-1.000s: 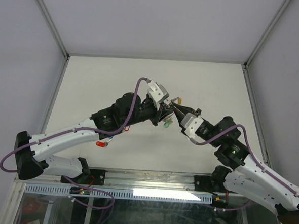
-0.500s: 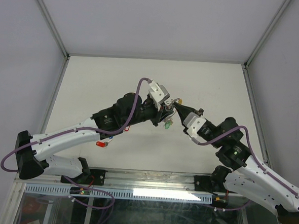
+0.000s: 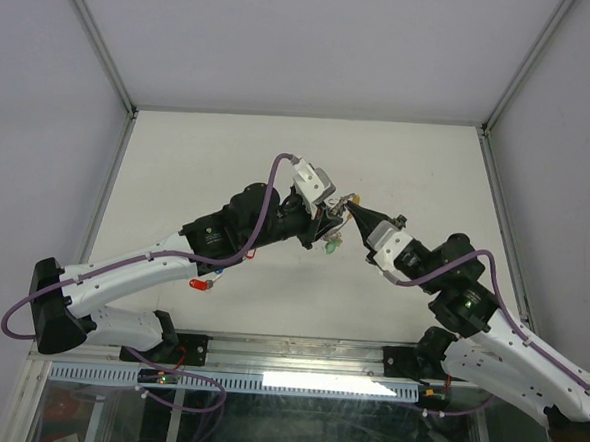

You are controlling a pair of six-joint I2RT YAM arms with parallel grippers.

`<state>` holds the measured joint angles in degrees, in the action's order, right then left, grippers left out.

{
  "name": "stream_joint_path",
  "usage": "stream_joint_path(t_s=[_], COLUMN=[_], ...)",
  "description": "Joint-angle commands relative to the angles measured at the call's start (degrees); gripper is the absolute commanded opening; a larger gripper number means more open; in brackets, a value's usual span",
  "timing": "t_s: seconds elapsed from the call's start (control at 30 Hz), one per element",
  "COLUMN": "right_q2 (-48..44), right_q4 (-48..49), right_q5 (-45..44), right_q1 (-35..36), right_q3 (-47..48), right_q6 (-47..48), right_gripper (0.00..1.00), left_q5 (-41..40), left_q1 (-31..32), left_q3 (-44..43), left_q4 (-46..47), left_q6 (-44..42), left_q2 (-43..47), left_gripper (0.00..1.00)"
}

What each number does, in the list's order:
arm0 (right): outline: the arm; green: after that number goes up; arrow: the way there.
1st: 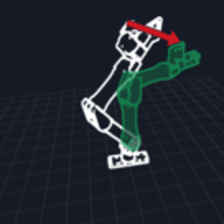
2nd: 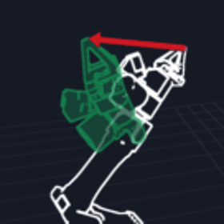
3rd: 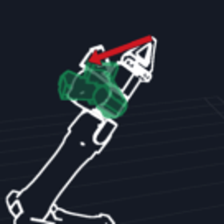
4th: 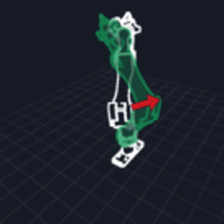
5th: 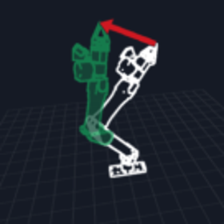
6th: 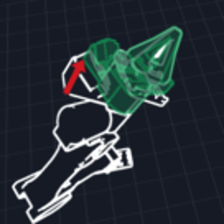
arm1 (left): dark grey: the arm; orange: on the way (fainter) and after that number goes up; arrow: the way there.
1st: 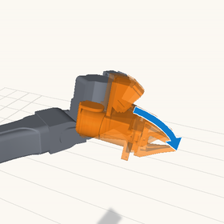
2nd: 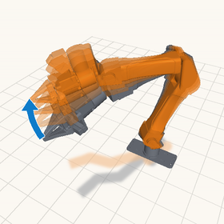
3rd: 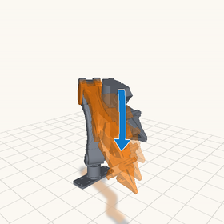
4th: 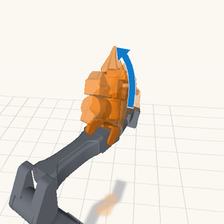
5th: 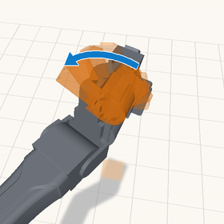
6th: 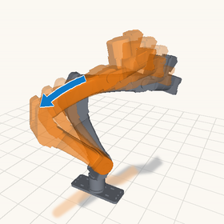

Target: Put the keys on the keyring

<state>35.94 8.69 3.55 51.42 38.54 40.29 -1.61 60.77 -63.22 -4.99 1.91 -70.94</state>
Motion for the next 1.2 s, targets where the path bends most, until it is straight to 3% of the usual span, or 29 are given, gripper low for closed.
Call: stream_joint_path(t_s=[0.0, 0.27, 0.77, 1.17], right_q2=[-1.1, -0.8, 0.5, 1.0], right_q4=[0.9, 1.9, 4.1, 4.4], right_q5=[-1.5, -3.6, -4.2, -3.6], right_q1=[0.0, 0.0, 0.0, 0.0], right_q3=[0.5, -1.0, -1.5, -1.2], right_q6=[-1.5, -2.7, -3.2, -3.2], right_gripper=[0.0, 0.0, 0.12, 0.12], left_q5=[-1.3, -2.2, -1.2, -0.8], left_q1=[0.4, 0.4, 0.4, 0.4], left_q3=[-2.2, -2.3, -3.1, -3.2], left_q4=[3.7, 3.0, 2.3, 2.2], left_q6=[-0.6, -1.2, -1.6, -1.6], left_q2=[1.8, 2.2, 1.4, 1.3], left_gripper=[0.0, 0.0, 0.0, 0.0])
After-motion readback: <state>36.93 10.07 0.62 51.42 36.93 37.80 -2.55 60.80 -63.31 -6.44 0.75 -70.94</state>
